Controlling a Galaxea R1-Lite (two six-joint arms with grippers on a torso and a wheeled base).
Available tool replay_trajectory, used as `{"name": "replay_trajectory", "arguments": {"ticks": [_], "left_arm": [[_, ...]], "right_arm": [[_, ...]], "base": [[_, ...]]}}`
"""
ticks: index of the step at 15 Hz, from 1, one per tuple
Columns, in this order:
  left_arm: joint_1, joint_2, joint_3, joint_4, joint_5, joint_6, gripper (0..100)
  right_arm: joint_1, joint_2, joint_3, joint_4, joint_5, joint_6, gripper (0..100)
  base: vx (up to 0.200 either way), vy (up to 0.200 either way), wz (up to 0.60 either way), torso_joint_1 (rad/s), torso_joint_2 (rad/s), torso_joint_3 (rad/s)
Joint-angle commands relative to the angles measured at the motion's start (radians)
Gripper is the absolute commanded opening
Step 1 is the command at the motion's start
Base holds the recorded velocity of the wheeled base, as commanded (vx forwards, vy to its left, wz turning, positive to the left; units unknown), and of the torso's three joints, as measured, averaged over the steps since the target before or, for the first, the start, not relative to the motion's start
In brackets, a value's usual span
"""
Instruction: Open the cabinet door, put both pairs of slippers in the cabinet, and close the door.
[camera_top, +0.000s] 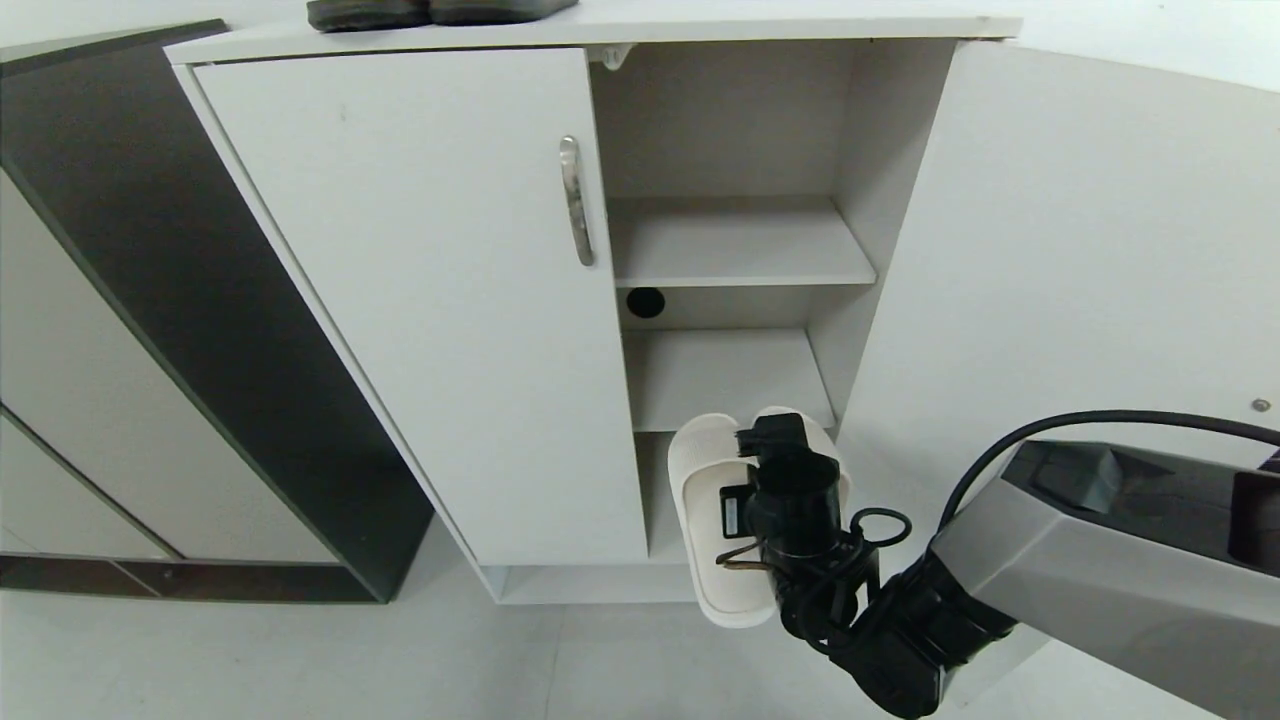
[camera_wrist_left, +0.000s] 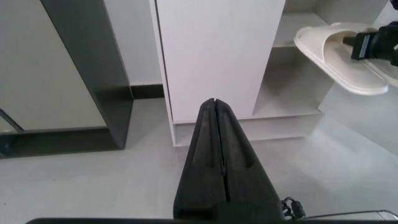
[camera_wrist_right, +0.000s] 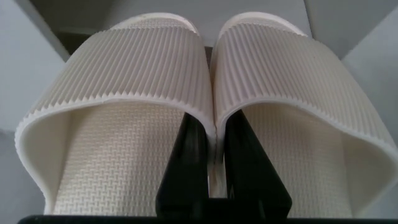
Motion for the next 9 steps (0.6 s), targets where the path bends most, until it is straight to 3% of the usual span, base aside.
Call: {"name": "replay_trajectory", "arguments": {"ticks": [1, 4, 9], "left_arm": [[0.0, 0.0, 0.0, 0.0, 0.0, 0.0, 0], [0.0, 0.0, 0.0, 0.0, 0.0, -0.002, 0], [0.0, 0.0, 0.0, 0.001, 0.0, 0.0, 0]], "right_arm": [[0.002, 0.016, -0.006, -0.078, -0.007, -0.019, 0], [0.002, 0.021, 0.002, -0.125, -0.015, -0.063, 0], [-0.007, 0.045, -0.004, -0.127, -0.016, -0.06, 0]], "base": [[0.0, 0.0, 0.0, 0.007, 0.01, -0.203], [0.0, 0.0, 0.0, 0.002, 0.0, -0.136], [0.0, 0.0, 0.0, 0.0, 0.0, 0.0]]}}
